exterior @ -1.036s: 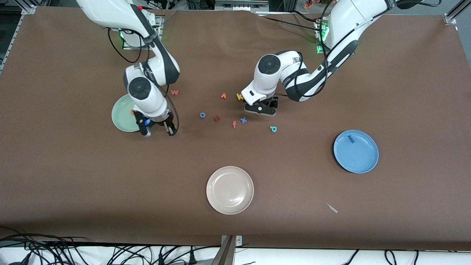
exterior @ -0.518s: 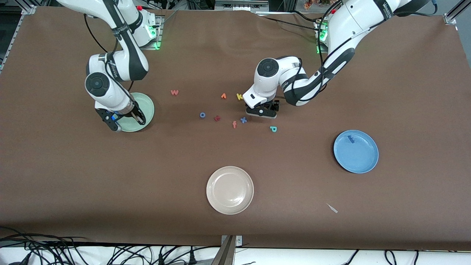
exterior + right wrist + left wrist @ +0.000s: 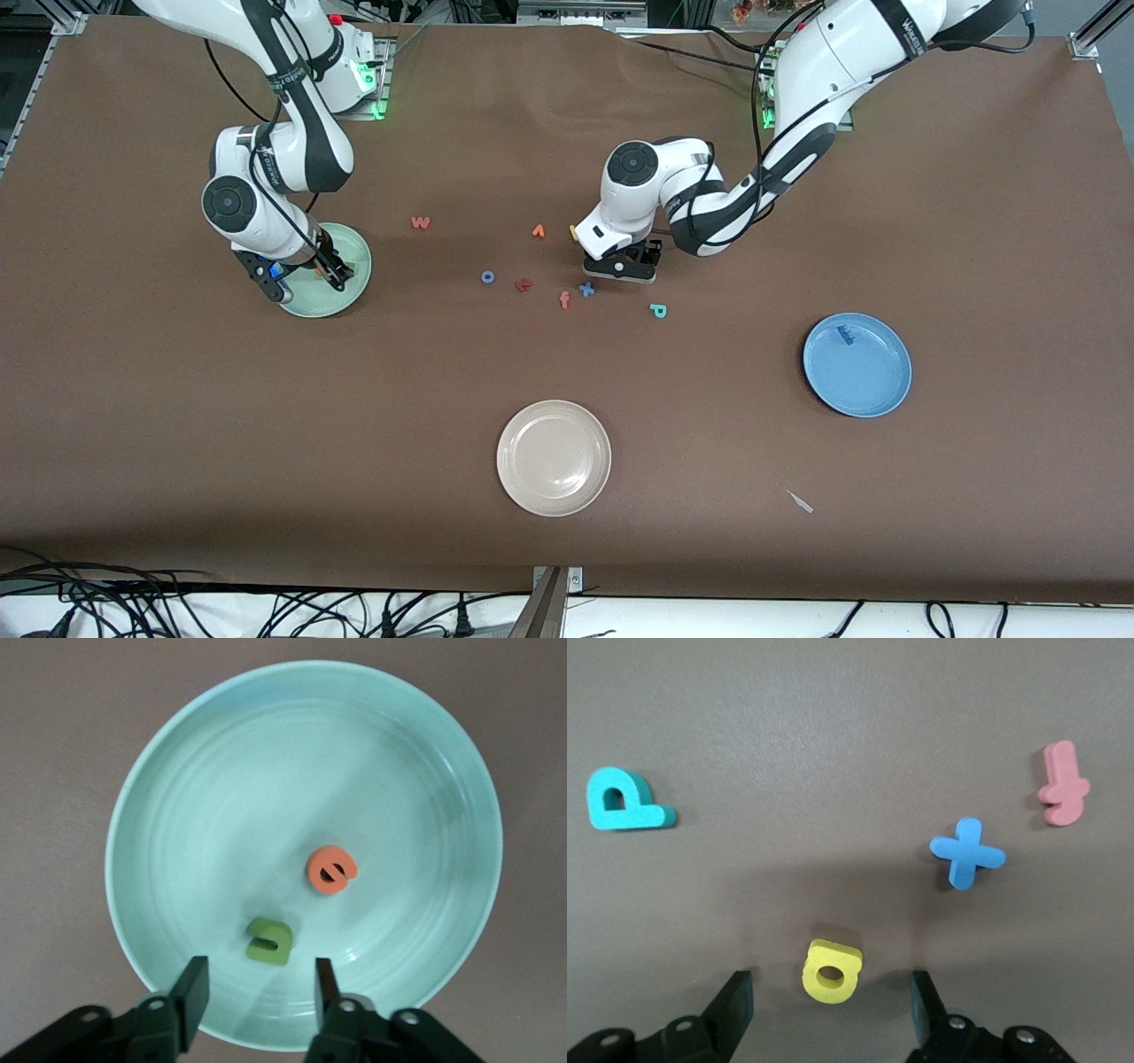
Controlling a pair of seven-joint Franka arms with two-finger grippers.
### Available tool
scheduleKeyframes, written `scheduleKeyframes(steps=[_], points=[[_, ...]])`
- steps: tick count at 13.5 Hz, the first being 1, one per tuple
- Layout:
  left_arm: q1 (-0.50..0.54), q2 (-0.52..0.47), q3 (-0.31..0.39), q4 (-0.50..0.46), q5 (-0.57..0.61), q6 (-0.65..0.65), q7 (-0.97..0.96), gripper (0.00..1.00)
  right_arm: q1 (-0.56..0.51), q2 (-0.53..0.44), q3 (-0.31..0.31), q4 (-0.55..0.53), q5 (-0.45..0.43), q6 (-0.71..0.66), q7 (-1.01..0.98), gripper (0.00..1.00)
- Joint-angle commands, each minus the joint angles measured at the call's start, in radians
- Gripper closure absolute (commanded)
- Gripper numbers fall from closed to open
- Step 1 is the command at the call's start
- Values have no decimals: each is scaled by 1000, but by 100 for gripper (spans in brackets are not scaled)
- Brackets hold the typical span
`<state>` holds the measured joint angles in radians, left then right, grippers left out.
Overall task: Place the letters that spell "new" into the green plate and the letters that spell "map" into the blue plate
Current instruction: 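Drop the green u on green plate while the left gripper grasps yellow letter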
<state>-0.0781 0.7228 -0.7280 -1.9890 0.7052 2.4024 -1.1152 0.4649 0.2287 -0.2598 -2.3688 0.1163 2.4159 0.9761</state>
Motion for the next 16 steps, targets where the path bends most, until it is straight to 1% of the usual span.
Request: scheduleKeyframes(steps=[1,3,5,6,7,9,10,11,12,14,15,16], points=[[-19,12,13,22,36,0,-29,29,4,-49,1,5,20,-26,-22,0],[-19,12,13,22,36,0,-29,37,6,-100,22,2,20,-108,-25,0],[-19,12,15,30,36,0,-29,45,6,-150,85,-4,20,-159,-22,0],[-20,14,19,30,36,-2,-29,48,6,-163,134,-10,20,-173,-11,0],[-20,14,19,30,36,0,-29,51,6,-167,170,-23,25,-157,28,1],[-20,14,19,30,36,0,-28,56,6,-170,183,-44,26,-94,217,1],[-20,14,21,30,37,0,-28,60,8,-170,203,-55,28,-80,283,3],[-20,14,21,30,37,0,-28,62,6,-172,212,-66,28,-68,421,6],[-20,14,21,30,37,0,-26,64,8,-190,215,-99,26,-48,509,6],[-19,14,21,30,37,0,-23,72,8,-221,223,-176,26,35,538,6],[-14,10,21,30,36,-5,-15,78,8,-221,234,-200,26,72,539,6],[-3,6,19,30,36,-9,-12,80,8,-215,249,-230,26,118,547,8]])
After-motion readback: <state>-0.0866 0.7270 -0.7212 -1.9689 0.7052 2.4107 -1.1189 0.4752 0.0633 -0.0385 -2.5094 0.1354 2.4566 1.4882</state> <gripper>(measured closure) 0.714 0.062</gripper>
